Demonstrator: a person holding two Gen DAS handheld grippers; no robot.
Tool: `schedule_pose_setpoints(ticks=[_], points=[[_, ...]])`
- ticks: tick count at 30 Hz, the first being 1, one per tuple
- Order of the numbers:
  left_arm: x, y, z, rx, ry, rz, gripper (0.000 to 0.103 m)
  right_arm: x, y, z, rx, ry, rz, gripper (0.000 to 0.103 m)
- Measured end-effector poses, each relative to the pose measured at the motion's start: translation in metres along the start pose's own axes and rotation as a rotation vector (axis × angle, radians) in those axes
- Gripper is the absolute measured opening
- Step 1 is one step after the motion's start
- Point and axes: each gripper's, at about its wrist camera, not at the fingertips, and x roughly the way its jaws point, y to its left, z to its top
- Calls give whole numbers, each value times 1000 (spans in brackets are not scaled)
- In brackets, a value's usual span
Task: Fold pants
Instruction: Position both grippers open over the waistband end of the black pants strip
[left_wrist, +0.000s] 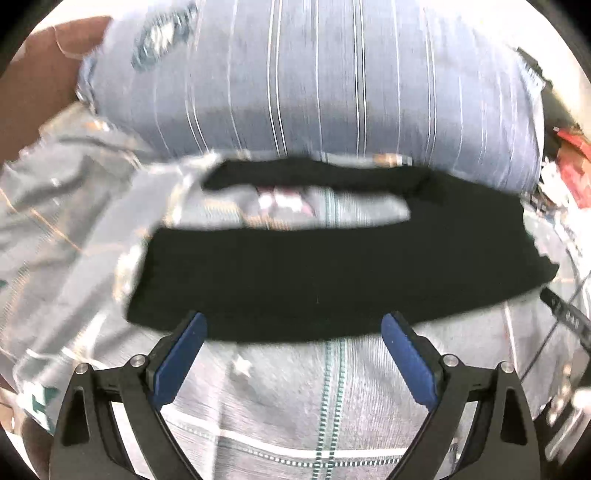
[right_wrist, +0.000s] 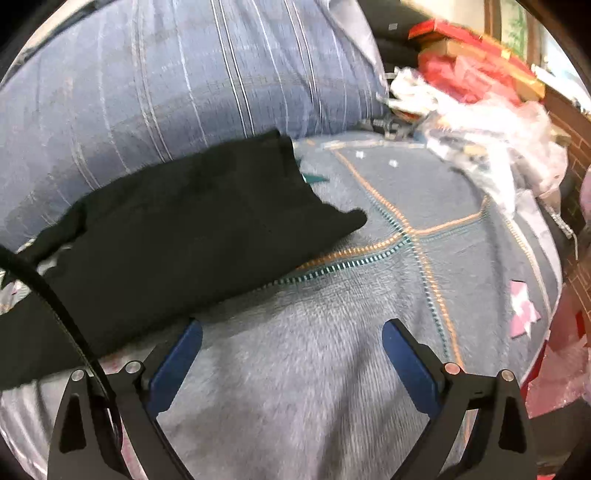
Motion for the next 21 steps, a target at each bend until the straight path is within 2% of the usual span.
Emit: schedule_pose_setpoints(ticks=[3, 5, 9, 14, 21], points=[[-20, -1, 12, 5, -77, 23, 96, -36, 5, -3, -7, -134, 32, 100], [-31, -1, 18, 12, -121, 42, 96, -57, 9, -8, -18, -223, 104, 100], [-47, -4, 21, 24, -171, 55, 96, -72, 33, 1, -60, -224, 190, 100], [-54, 1, 15, 29, -180, 41, 96, -81, 63, -2, -92, -240, 193, 100], [-52, 7, 9, 6, -166, 38, 96, -89, 84, -15, -171, -255, 191, 100]])
